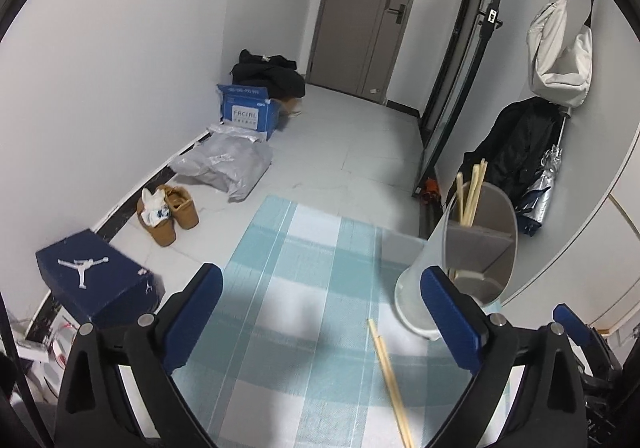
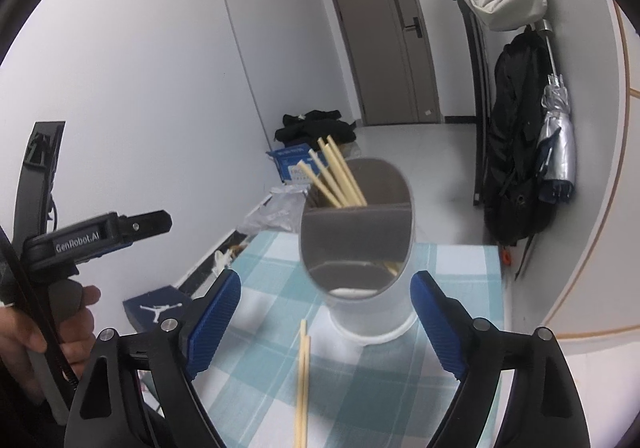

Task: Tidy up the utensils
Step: 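Lower the right gripper to the last chopsticks and grasp one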

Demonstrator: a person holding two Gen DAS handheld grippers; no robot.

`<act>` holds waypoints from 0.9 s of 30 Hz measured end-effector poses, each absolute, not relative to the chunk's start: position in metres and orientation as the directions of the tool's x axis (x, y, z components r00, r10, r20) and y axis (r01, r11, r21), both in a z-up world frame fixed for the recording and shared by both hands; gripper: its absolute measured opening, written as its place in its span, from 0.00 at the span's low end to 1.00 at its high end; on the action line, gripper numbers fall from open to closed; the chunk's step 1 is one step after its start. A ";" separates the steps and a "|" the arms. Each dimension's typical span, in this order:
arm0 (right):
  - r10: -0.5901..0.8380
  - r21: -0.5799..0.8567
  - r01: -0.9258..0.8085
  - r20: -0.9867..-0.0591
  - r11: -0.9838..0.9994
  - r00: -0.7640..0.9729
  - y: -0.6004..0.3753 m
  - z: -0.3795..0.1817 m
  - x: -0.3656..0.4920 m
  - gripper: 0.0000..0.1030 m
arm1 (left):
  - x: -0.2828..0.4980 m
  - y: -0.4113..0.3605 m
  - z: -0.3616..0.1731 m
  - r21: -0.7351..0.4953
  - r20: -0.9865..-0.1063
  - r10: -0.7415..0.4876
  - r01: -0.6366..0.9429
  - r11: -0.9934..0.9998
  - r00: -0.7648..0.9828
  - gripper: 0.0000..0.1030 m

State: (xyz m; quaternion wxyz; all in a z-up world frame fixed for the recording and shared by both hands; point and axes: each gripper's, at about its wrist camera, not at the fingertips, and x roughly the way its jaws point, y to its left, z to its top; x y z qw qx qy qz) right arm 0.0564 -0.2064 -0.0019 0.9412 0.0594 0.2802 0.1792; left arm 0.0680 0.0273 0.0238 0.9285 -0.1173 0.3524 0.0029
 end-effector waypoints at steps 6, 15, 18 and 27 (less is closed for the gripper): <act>0.336 0.185 -0.282 -0.567 0.942 0.752 -0.195 -0.025 0.055 0.86 | 0.056 0.031 0.000 -0.216 -0.671 -0.080 -0.090 0.972 0.737 0.95; 0.275 0.115 -0.269 -0.666 0.956 0.693 -0.181 -0.069 0.052 0.86 | 0.046 0.042 -0.029 -0.213 -0.721 -0.056 -0.144 0.966 0.691 0.95; 0.248 0.098 -0.254 -0.706 0.962 0.664 -0.177 -0.085 0.057 0.86 | 0.050 0.050 -0.035 -0.221 -0.745 -0.057 -0.165 0.961 0.664 0.95; 0.183 0.034 -0.253 -0.783 0.967 0.594 -0.162 -0.114 0.075 0.81 | 0.053 0.063 -0.044 -0.285 -0.778 -0.101 -0.204 0.937 0.621 0.95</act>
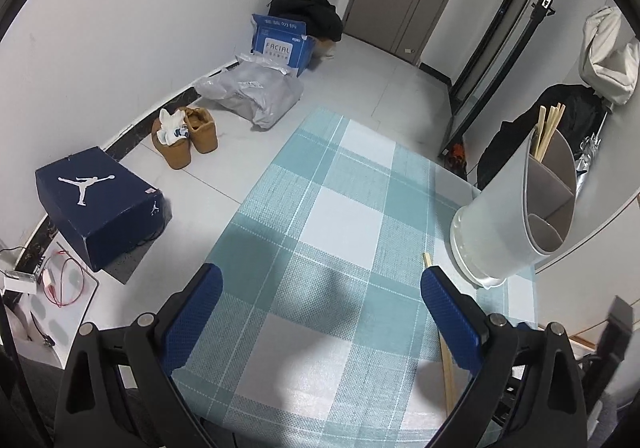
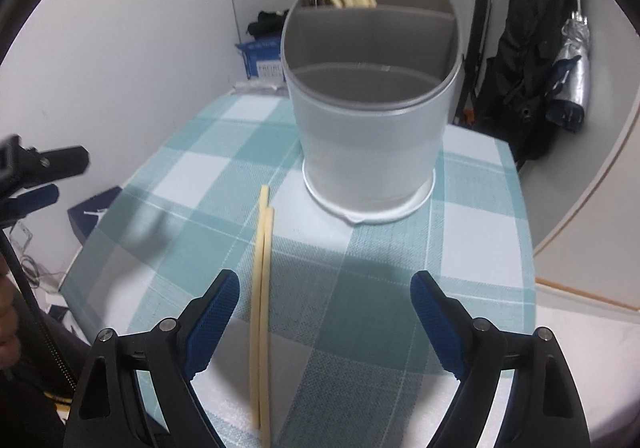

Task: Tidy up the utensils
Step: 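Lower the right gripper to the last chopsticks and grasp one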

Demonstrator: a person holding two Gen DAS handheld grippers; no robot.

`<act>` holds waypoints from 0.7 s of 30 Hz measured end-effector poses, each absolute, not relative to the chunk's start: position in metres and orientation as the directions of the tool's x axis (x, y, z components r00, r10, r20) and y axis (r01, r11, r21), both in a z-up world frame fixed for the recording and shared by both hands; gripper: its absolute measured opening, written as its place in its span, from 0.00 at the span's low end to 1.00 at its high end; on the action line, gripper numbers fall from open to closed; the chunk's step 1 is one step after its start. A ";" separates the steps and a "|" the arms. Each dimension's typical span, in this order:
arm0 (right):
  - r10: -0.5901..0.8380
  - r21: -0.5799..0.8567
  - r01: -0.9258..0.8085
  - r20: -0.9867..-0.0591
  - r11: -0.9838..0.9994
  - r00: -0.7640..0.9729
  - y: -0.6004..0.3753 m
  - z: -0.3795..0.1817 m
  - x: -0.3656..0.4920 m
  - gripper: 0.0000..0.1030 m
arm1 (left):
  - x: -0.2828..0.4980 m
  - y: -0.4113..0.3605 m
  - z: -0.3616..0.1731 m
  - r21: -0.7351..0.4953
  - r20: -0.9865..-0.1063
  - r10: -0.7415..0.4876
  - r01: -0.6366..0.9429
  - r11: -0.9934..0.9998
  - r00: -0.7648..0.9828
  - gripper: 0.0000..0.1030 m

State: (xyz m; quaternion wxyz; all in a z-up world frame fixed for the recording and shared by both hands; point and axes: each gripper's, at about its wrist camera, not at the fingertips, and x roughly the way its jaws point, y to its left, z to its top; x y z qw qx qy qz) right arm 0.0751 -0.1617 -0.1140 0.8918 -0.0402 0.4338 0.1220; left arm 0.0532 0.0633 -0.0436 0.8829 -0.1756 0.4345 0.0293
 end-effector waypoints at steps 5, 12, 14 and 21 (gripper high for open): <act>0.175 0.023 -0.277 -0.824 0.961 0.540 -0.148 -0.131 0.084 0.67 | 0.053 0.064 -0.044 -0.283 -0.782 -0.102 -0.206 0.937 0.614 0.95; 0.141 -0.037 -0.315 -0.840 0.948 0.524 -0.135 -0.141 0.084 0.51 | 0.059 0.075 -0.051 -0.300 -0.803 -0.109 -0.240 0.923 0.586 0.95; 0.138 -0.043 -0.317 -0.839 0.947 0.527 -0.134 -0.141 0.083 0.44 | 0.058 0.077 -0.051 -0.281 -0.810 -0.081 -0.262 0.923 0.581 0.95; 0.144 -0.040 -0.328 -0.844 0.944 0.517 -0.130 -0.140 0.082 0.38 | 0.059 0.079 -0.055 -0.223 -0.827 -0.016 -0.301 0.927 0.562 0.95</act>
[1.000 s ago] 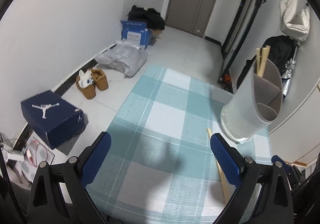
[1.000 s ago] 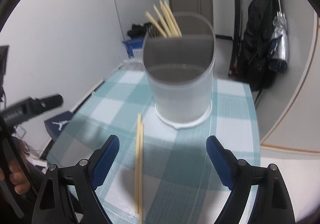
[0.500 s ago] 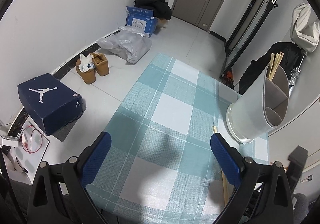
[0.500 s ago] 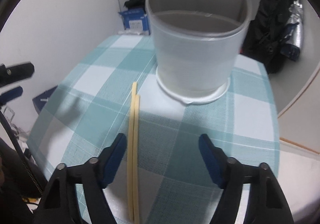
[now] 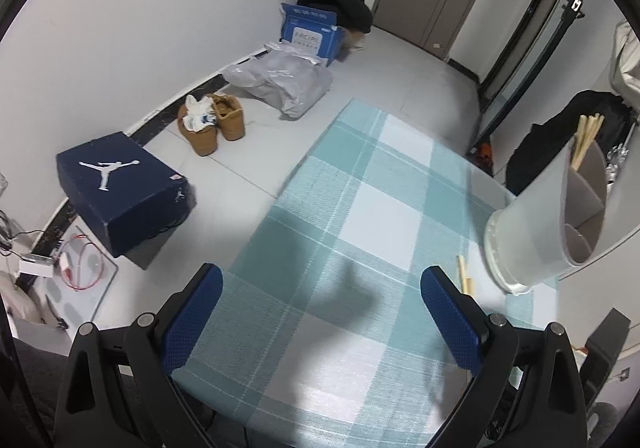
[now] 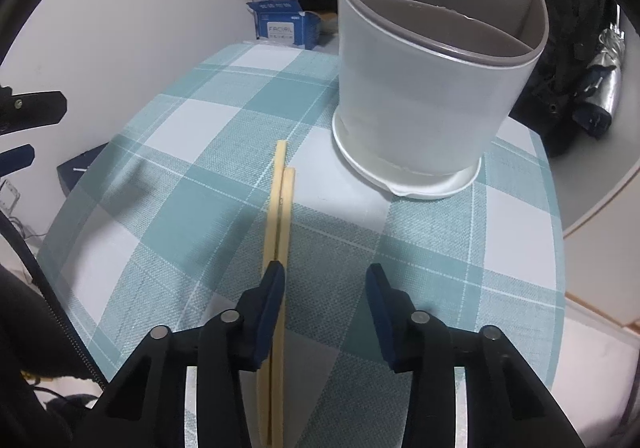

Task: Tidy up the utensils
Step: 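Lower the right gripper to the last chopsticks and grasp one, then lift the chopstick with the right gripper while the left gripper grasps the last chopstick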

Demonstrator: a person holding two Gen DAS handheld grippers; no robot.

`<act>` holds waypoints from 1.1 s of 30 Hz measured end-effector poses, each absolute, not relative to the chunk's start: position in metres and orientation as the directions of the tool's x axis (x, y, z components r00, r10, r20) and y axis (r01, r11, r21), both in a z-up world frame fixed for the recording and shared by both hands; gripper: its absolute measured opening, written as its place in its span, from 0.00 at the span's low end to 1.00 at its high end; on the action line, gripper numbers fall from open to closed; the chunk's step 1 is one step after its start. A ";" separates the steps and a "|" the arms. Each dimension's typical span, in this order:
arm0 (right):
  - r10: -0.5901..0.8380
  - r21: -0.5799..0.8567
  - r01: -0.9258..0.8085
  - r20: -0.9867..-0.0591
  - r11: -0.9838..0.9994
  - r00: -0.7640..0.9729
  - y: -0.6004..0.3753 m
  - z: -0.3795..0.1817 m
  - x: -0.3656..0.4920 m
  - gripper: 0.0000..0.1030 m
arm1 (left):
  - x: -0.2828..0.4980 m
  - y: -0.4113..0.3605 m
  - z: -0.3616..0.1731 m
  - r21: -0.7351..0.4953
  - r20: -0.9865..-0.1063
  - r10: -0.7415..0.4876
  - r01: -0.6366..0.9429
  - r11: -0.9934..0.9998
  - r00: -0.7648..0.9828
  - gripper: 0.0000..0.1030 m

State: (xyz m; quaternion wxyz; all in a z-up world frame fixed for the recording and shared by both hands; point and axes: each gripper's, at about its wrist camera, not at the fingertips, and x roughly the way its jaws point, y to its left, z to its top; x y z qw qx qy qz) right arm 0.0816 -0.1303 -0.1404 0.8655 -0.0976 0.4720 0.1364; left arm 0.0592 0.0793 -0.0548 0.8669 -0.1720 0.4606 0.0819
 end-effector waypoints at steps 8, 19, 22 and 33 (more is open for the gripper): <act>0.164 -0.049 -0.414 -0.870 0.909 0.465 -0.110 -0.144 0.088 0.15 | 0.062 0.088 -0.055 -0.219 -0.828 0.007 -0.335 0.916 0.560 0.95; 0.222 0.098 -0.443 -0.946 0.891 0.237 -0.139 -0.135 0.086 0.04 | 0.062 0.093 -0.057 -0.252 -0.841 -0.026 -0.349 0.903 0.540 0.95; 0.208 0.112 -0.423 -0.960 0.899 0.188 -0.150 -0.136 0.075 0.05 | 0.063 0.092 -0.053 -0.266 -0.833 -0.039 -0.338 0.903 0.552 0.95; 0.176 0.080 -0.452 -0.969 0.888 0.175 -0.136 -0.137 0.087 0.19 | 0.064 0.089 -0.058 -0.298 -0.838 -0.097 -0.303 0.905 0.537 0.95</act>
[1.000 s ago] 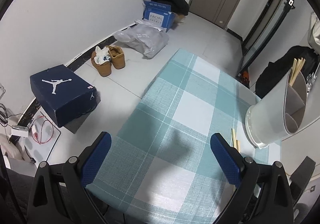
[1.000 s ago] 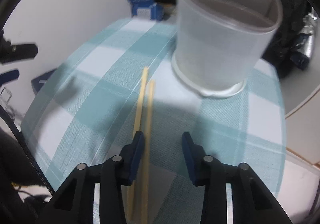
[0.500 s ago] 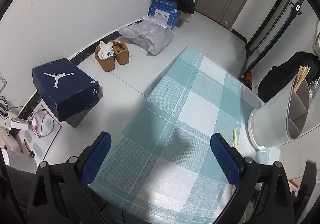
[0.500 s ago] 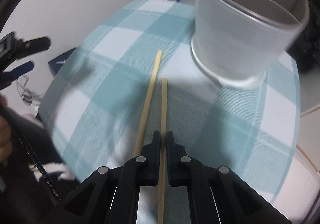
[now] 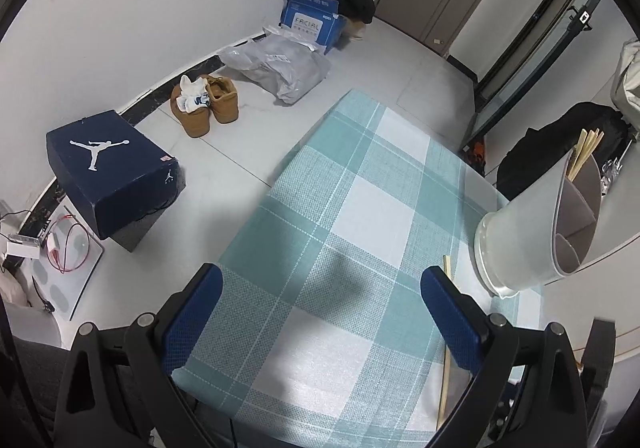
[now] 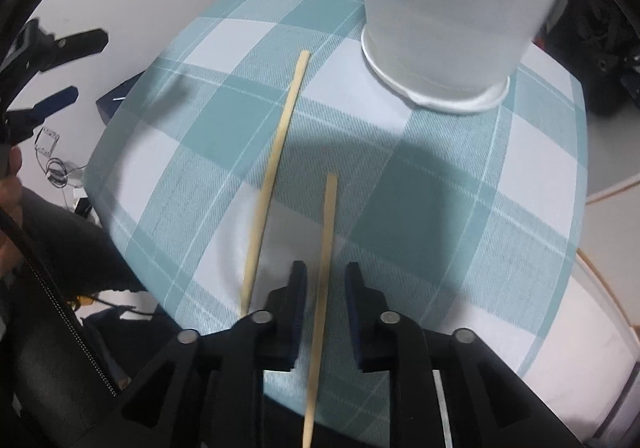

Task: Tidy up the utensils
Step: 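Lift the chopstick with the right gripper while the left gripper grasps the last chopstick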

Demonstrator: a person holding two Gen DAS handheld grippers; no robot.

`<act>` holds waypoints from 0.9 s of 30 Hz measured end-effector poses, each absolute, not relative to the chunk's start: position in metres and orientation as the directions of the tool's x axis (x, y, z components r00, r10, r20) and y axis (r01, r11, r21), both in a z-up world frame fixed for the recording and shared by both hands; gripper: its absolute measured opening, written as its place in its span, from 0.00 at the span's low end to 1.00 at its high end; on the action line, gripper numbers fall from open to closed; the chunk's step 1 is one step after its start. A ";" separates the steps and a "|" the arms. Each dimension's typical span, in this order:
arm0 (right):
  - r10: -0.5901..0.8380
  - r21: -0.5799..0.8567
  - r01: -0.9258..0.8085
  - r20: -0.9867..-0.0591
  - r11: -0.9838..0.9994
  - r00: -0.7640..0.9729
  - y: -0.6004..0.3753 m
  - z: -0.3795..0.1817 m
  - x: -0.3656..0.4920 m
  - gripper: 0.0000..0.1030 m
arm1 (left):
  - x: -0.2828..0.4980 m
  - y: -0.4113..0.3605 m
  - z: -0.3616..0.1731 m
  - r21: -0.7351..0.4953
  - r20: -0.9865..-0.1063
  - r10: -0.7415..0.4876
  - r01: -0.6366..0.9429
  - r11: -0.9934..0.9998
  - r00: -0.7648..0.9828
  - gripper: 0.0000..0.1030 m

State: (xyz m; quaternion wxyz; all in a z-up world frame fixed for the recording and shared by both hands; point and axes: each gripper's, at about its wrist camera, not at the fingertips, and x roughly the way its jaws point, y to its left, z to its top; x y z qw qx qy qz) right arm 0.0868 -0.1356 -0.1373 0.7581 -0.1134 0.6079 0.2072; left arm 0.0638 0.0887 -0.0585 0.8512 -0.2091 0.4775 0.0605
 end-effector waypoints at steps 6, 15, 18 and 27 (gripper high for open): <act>0.162 0.064 -0.494 -0.974 0.867 0.158 -0.116 -0.141 0.109 0.20 | 0.066 0.083 -0.066 -0.302 -0.852 -0.134 -0.266 0.915 0.506 0.95; 0.160 0.048 -0.534 -0.973 0.844 0.166 -0.115 -0.138 0.121 0.05 | 0.067 0.061 -0.070 -0.309 -0.854 -0.200 -0.158 0.938 0.480 0.95; 0.207 0.088 -0.505 -0.961 0.859 0.185 -0.124 -0.133 0.123 0.05 | 0.070 0.051 -0.073 -0.279 -0.870 -0.177 -0.163 0.946 0.460 0.95; 0.481 0.408 -0.261 -0.791 0.875 0.378 -0.200 -0.100 0.121 0.05 | 0.085 0.032 -0.085 -0.319 -0.870 -0.220 -0.161 0.934 0.441 0.95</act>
